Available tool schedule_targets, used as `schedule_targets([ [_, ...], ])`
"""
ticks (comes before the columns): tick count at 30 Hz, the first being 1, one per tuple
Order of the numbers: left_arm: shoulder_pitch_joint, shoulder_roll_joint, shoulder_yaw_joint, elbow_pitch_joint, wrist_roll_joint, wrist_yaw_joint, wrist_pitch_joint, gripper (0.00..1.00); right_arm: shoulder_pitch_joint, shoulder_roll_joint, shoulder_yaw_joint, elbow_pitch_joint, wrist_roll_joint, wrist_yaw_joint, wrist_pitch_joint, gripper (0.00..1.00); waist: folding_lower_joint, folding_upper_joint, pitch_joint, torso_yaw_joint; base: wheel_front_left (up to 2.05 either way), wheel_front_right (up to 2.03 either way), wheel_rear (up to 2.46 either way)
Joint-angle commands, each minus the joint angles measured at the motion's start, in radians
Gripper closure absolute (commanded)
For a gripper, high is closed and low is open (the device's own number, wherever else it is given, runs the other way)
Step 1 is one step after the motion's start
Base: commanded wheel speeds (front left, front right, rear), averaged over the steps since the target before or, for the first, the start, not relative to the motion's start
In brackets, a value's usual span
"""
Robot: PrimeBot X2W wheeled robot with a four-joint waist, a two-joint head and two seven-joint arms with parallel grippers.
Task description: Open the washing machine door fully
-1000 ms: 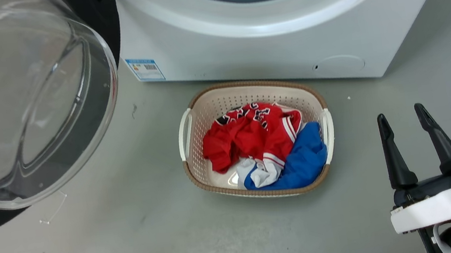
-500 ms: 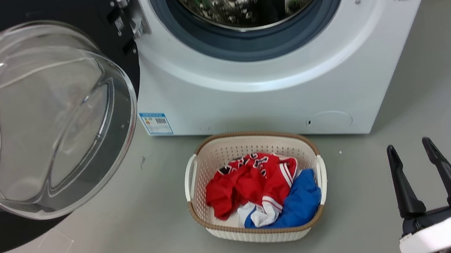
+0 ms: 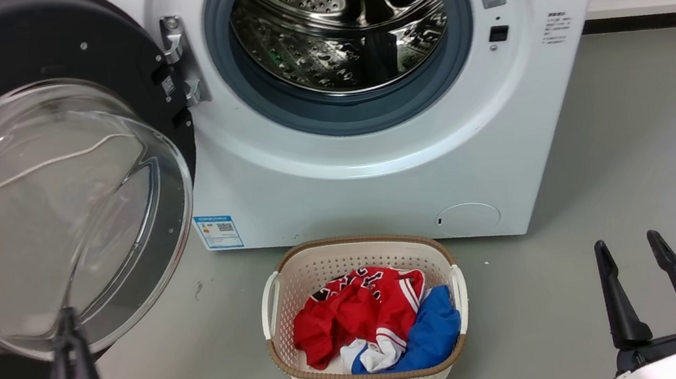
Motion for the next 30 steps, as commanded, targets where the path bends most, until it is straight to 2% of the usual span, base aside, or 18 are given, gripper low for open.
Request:
schedule_targets([
  [1,0.013,-0.003,-0.014,-0.005,-0.008,-0.003,0.003,1.00,0.006,0.002,-0.003,-0.008,0.000,0.000,-0.002,0.00,0.0002,0.0000,-0.005,-0.010,0.00,0.00,0.00],
  [12,0.052,-0.005,-0.190,0.000,-0.063,0.012,0.003,1.00,0.034,0.002,-0.025,-0.034,0.009,0.000,-0.002,0.00,0.0002,0.0000,-0.017,-0.070,0.00,0.00,0.00],
  [19,0.073,-0.005,-0.239,0.023,-0.096,0.039,0.003,1.00,0.043,0.002,-0.030,-0.036,0.016,0.000,-0.002,0.00,0.0002,0.0000,-0.020,-0.103,0.00,0.00,0.00],
  [20,0.073,-0.005,-0.242,0.024,-0.098,0.041,0.002,0.81,0.045,0.002,-0.030,-0.037,0.016,0.000,-0.002,0.00,0.0002,0.0000,-0.020,-0.105,0.00,0.00,0.00],
  [21,0.076,-0.005,-0.245,0.029,-0.099,0.041,0.003,0.29,0.047,0.002,-0.029,-0.038,0.017,0.000,-0.002,0.00,0.0002,0.0000,-0.021,-0.108,0.00,0.00,0.00],
  [22,0.078,-0.005,-0.248,0.030,-0.091,0.043,0.003,0.00,0.049,0.002,-0.029,-0.037,0.017,0.000,-0.002,0.00,0.0002,0.0000,-0.021,-0.111,0.00,0.00,0.00],
  [30,0.082,-0.005,-0.255,0.038,-0.074,0.049,0.003,0.00,0.053,0.002,-0.030,-0.032,0.020,0.000,-0.002,0.00,0.0002,0.0000,-0.027,-0.118,0.00,0.00,0.00],
])
